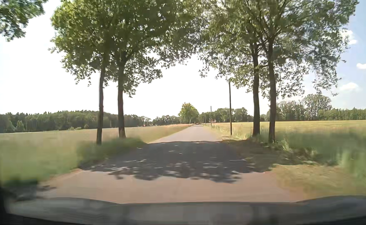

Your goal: Follow the waypoints while adhering to traffic rules and regulations

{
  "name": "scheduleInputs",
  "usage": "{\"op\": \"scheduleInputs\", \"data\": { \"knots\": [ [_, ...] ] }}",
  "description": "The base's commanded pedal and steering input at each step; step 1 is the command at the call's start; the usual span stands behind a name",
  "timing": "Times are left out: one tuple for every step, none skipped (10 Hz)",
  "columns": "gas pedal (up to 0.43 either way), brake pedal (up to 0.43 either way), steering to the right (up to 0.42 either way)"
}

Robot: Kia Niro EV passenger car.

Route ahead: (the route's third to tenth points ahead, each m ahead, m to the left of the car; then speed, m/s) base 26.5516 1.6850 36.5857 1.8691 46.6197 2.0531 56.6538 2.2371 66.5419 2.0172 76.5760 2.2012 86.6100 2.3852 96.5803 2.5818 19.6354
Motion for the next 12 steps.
{"op": "scheduleInputs", "data": {
  "knots": [
    [0.268, 0.006, 0.003],
    [0.268, 0.006, 0.003],
    [0.268, 0.006, 0.002],
    [0.268, 0.006, 0.003],
    [0.268, 0.006, 0.002],
    [0.268, 0.006, 0.002],
    [0.28, 0.006, 0.001],
    [0.28, 0.006, 0.001],
    [0.331, 0.006, 0.001],
    [0.331, 0.006, 0.001],
    [0.319, 0.006, 0.001],
    [0.319, 0.006, 0.001]
  ]
}}
